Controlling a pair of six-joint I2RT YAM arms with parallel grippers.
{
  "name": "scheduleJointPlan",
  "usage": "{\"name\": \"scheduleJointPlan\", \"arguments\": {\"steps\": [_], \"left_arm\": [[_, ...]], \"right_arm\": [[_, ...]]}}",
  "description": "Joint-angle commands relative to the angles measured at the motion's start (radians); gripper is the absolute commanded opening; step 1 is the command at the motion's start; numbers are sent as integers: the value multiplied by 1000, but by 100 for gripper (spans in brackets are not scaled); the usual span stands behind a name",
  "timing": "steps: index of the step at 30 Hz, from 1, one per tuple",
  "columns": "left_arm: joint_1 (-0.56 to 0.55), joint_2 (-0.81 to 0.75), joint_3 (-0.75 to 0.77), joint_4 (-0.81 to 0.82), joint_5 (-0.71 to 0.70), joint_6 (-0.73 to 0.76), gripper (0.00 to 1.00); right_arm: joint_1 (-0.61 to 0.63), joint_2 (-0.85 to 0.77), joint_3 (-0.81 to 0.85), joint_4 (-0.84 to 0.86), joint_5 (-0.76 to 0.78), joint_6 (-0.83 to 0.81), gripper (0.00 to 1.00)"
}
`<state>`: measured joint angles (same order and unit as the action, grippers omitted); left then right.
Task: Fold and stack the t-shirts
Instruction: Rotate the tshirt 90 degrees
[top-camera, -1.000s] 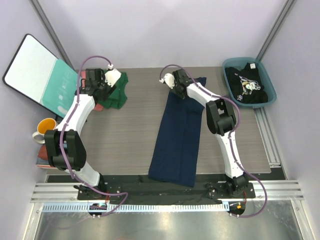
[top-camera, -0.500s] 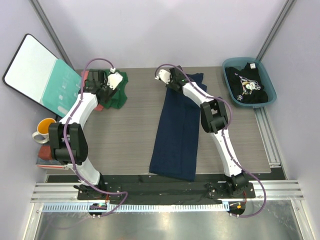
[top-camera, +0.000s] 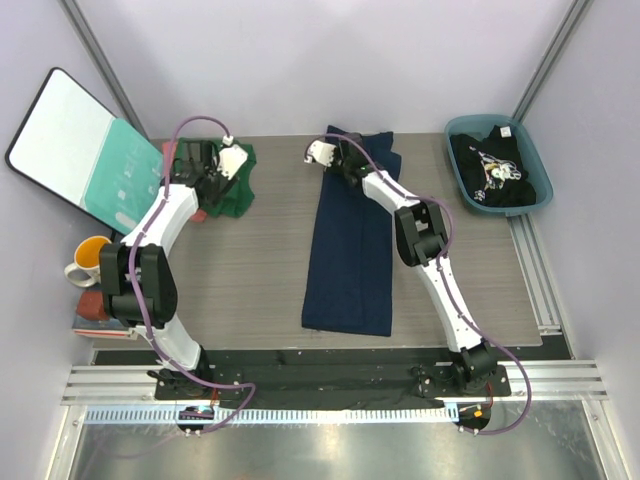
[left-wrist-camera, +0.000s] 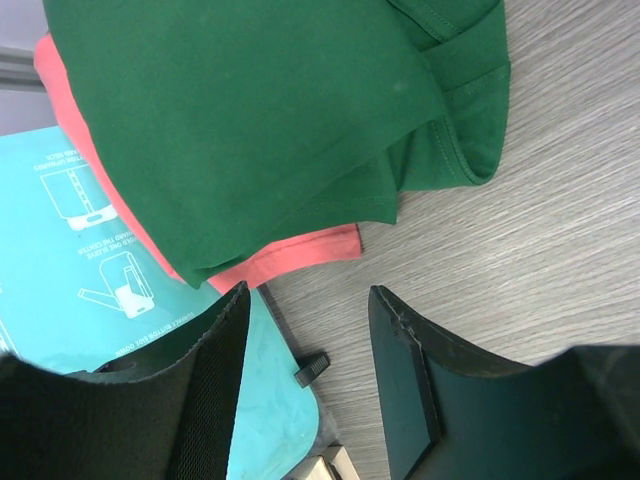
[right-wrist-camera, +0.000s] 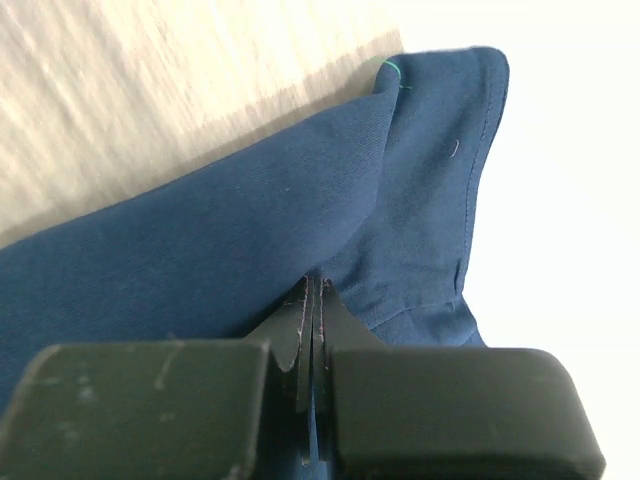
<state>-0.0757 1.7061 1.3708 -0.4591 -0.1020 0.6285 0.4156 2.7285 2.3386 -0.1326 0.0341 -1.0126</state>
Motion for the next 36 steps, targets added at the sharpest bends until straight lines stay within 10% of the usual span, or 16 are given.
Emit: {"name": "scheduleJointPlan", "arguments": {"steps": [1,18,27,36], "left_arm": [[-15,7,5,3,-28,-30,51],[-93,-29,-39,57,-133,-52,50],[-134,-164,-85,82,108,101,62],[-214,-515,-421,-30,587,762,84]], "right_arm": [[15,102,59,59,-94,-78,1],[80,-1,-48,722,254,-43,14],[84,-542,-364,401,274,175,69],[74,-1295,-1189,-198,-101,-205,86]]}}
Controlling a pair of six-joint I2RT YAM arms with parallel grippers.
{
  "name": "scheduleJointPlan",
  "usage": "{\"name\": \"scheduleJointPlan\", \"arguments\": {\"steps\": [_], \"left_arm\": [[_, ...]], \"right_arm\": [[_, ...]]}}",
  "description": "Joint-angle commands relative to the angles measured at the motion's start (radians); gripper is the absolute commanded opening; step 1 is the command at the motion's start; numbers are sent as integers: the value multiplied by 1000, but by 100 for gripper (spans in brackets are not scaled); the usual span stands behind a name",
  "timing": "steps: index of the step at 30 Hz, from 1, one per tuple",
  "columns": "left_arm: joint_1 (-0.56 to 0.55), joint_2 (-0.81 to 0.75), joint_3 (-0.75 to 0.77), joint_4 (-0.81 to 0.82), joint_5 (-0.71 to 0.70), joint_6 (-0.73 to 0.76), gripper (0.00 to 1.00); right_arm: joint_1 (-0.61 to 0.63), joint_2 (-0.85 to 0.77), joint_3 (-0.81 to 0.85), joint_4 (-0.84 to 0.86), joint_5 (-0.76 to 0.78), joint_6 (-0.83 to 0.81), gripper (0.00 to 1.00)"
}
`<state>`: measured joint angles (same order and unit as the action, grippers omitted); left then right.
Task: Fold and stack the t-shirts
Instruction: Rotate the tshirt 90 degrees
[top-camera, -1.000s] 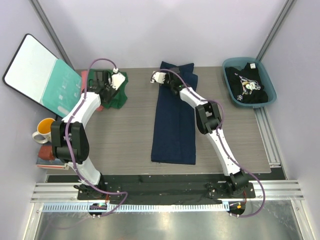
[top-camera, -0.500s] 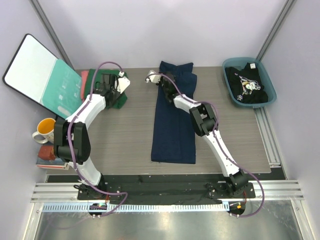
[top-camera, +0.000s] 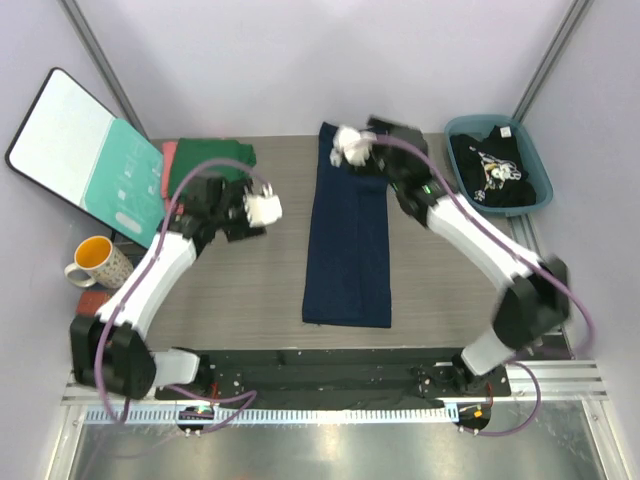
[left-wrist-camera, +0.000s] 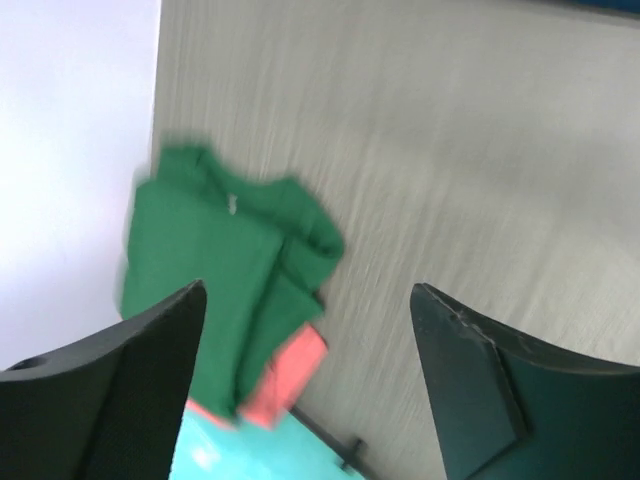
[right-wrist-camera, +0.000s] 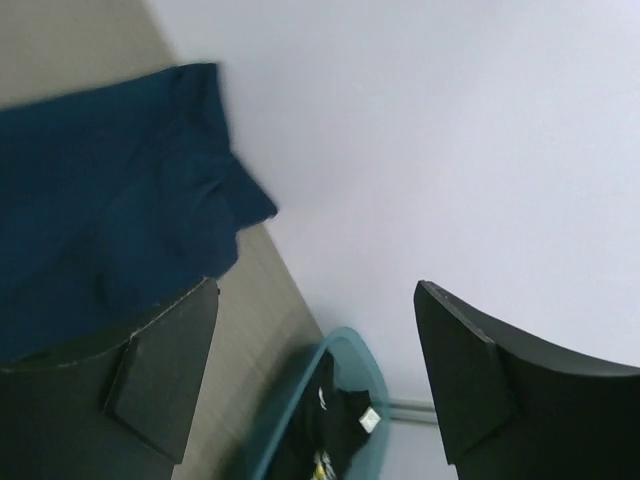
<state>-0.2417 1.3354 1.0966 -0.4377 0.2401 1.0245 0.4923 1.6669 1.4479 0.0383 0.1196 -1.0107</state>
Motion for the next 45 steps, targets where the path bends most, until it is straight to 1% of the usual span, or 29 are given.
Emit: {"name": "scheduleJointPlan", "arguments": {"steps": [1,2,3,4,5,6,7,9,10,11,13,14,15,16,18,20,21,22,25,31,37,39,45], "left_arm": [[-62,-175,-237,-50,275,431,86],[-74,-238,-282,-41,286,519,87],[-105,-266,-362,-38,301,564,87],[-116,-297,-401,-27,330,595,89],[-137,-345,-434,-18,350,652,89],[-145,-370,-486,-16,370,675,90],[-154,-390,-504,-15,416,690,91],[-163,-427,-547,-24,470,755,92],[-162,-432,-556,-36,526,796,92],[-162,-430,-572,-64,548,868,92],[-163,-414,-580,-84,612,923,93],[-163,-403,-581,-96,634,950,92],[-163,-378,-581,-129,648,1014,93],[-165,-366,-583,-142,660,1046,94],[-166,-331,-604,-145,692,1121,96],[-182,-312,-624,-145,691,1157,96],[-189,-305,-626,-145,683,1158,96],[-205,-289,-629,-145,679,1158,96],[-225,-262,-636,-147,648,1175,95],[-238,-182,-624,-119,614,1197,93],[-258,-73,-595,-33,594,1171,90],[-260,-38,-586,19,591,1136,89],[-263,50,-520,42,590,1111,84]], "right_arm": [[-4,-304,-422,-408,-204,-250,87],[-9,-364,-481,-467,-224,-284,90],[-8,-475,-532,-497,-253,-343,93],[-9,-524,-613,-559,-279,-367,95],[-9,-571,-647,-587,-303,-387,97],[-8,-619,-678,-621,-358,-449,98],[-6,-689,-729,-674,-377,-480,98],[6,-749,-800,-698,-408,-538,99],[8,-794,-820,-709,-416,-560,99],[8,-812,-839,-713,-425,-574,99],[11,-854,-880,-750,-457,-633,99],[11,-868,-892,-759,-477,-649,99],[11,-886,-924,-764,-492,-676,99],[9,-918,-943,-770,-527,-728,99],[11,-950,-1010,-755,-557,-776,99],[11,-989,-1061,-686,-587,-796,98],[11,-995,-1113,-651,-594,-798,98],[11,-1000,-1133,-594,-601,-801,98],[12,-980,-1172,-525,-639,-804,96],[20,-905,-1163,-509,-689,-809,93],[32,-869,-1155,-521,-710,-821,92],[37,-849,-1137,-529,-713,-830,92],[51,-748,-1086,-552,-722,-853,89]]}}
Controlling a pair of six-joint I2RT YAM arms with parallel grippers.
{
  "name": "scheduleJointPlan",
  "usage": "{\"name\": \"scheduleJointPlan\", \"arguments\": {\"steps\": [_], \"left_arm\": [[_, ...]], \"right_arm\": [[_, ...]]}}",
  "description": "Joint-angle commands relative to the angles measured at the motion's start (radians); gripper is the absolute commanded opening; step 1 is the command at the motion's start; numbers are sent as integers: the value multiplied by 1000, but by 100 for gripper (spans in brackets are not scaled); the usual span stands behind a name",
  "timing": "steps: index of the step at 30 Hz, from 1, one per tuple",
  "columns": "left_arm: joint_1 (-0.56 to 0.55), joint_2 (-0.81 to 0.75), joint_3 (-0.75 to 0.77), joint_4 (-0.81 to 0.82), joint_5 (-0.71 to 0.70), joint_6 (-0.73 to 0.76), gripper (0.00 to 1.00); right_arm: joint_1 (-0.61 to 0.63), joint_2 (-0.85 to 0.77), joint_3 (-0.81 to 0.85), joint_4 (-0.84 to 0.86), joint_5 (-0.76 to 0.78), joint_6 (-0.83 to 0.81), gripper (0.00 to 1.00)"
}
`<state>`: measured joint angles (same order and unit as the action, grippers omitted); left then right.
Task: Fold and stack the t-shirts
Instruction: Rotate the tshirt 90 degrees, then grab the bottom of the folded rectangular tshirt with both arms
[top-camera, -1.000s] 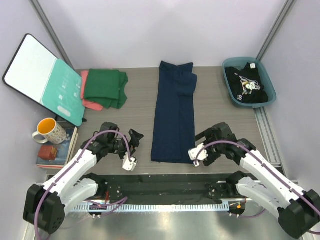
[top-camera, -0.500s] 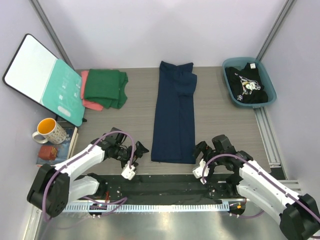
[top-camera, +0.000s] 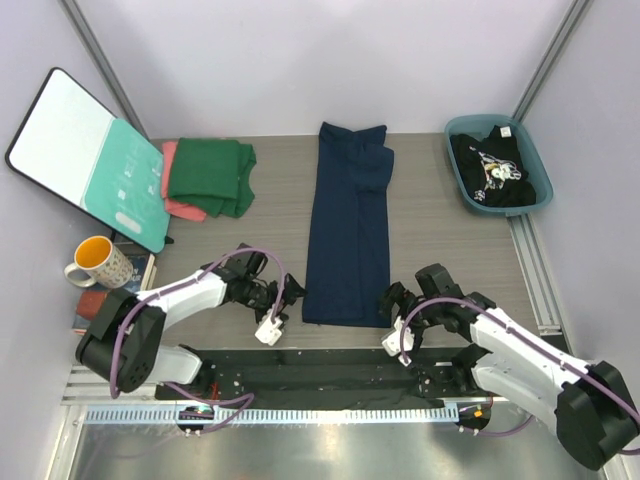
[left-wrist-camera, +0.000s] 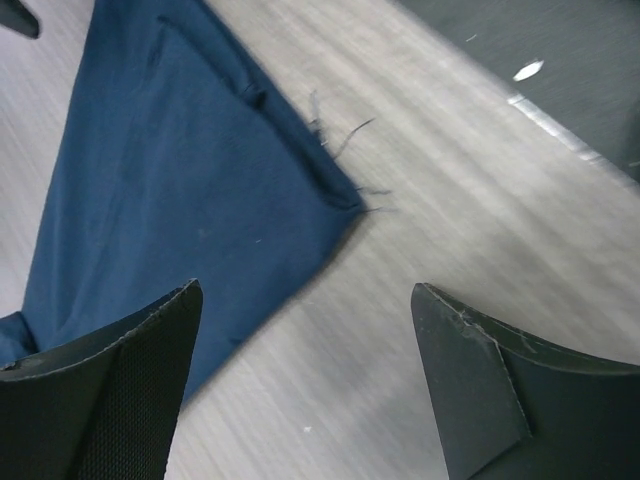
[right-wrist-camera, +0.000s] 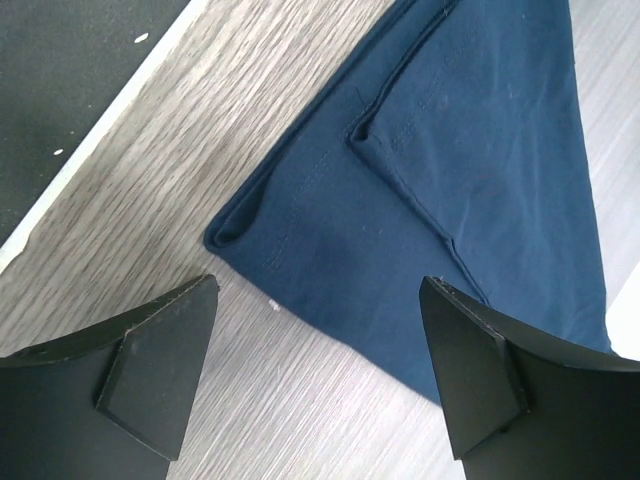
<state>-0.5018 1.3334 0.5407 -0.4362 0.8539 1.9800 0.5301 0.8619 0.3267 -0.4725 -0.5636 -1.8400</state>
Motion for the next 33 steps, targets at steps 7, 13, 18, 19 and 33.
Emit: {"name": "scheduleJointPlan", "arguments": {"steps": [7,13,18,19,33], "left_arm": [[-17,136,102,39,31,160,78],[-37,164,143,-94,69,244,63],[-61,176,143,-148,80,287,63],[-66,178,139,-148,77,287,63],[-124,262,119,11,5,197,42]], "right_arm": [[31,106,72,-41,-30,-1,85],[33,88,66,-51,-27,21,84],[33,112,75,-51,-32,31,84],[34,115,75,-51,-33,36,84],[65,167,72,3,-38,74,79]]}}
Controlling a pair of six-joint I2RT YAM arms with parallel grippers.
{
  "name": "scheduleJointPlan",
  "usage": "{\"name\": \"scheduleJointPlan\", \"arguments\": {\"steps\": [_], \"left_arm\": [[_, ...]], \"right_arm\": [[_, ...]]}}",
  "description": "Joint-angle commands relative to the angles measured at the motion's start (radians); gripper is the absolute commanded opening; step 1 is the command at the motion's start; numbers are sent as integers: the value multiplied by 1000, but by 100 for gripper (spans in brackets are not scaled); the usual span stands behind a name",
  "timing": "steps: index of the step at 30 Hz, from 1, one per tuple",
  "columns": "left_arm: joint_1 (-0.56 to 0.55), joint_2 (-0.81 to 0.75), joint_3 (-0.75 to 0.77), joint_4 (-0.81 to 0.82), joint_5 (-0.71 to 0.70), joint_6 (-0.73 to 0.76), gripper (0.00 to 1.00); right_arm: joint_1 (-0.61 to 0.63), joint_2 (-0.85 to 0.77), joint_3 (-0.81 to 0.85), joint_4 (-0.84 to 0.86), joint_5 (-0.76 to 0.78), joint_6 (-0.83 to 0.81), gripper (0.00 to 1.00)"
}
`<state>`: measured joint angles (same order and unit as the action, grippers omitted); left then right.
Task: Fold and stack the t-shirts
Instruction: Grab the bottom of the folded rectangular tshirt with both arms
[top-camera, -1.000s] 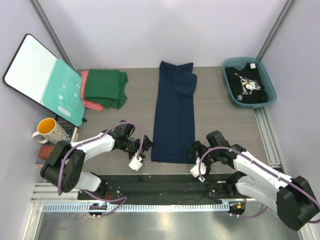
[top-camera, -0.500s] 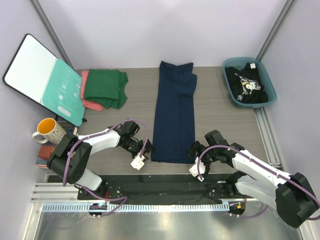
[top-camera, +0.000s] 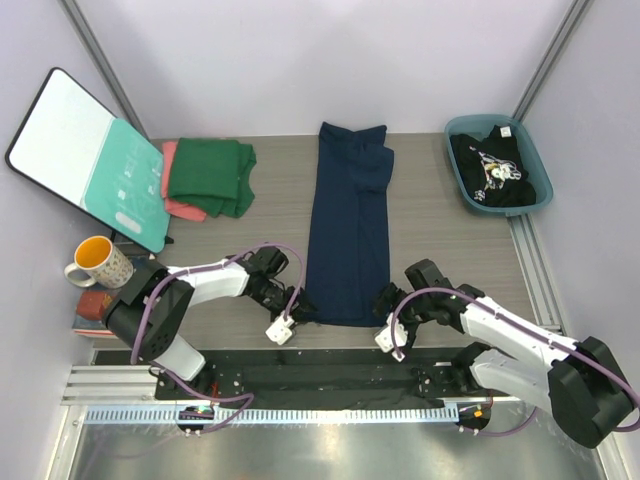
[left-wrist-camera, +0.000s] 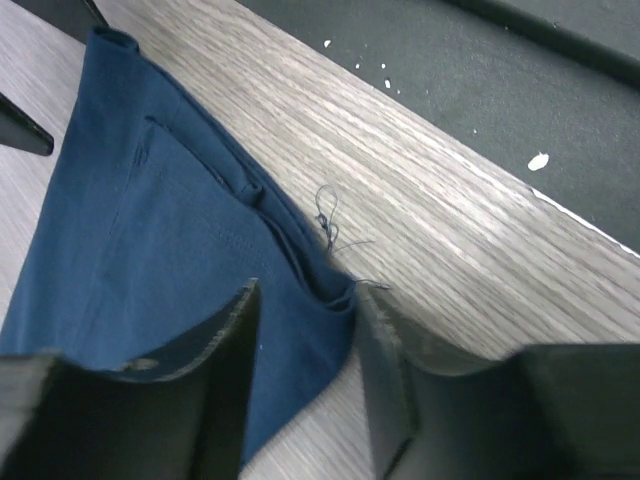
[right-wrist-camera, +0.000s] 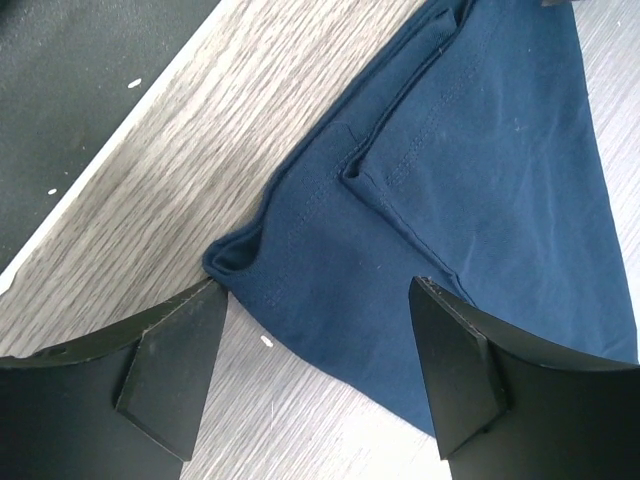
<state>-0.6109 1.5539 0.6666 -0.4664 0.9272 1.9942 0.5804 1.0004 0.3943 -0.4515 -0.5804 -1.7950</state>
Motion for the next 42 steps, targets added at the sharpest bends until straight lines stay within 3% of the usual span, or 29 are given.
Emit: {"name": "scheduleJointPlan", "arguments": {"steps": [1,7,10,15,16,19,30,42], "left_arm": [[-13,47,-4,40,-77,183,40],[-15,43,-4,43,-103,170,31],[-13,28,-9,34,-116,163,27],[-15,-17,-12,0,-126,143,9],[-15,-28,-12,-5,-128,134,0],[-15,-78,-9,-24,-125,81,0],[-15,-258,44,-31,-83,-93,0],[-3,-184,140,84,-146,-215,0]], "right_arm": [[15,32,6,-18,-18,29,79],[18,41,14,-16,-15,34,75],[21,41,17,-27,-15,31,65],[35,49,35,-65,20,25,37],[39,55,49,-75,27,35,25],[44,58,80,-102,37,55,3],[52,23,192,-133,56,135,1],[29,161,389,-125,178,190,1]]}}
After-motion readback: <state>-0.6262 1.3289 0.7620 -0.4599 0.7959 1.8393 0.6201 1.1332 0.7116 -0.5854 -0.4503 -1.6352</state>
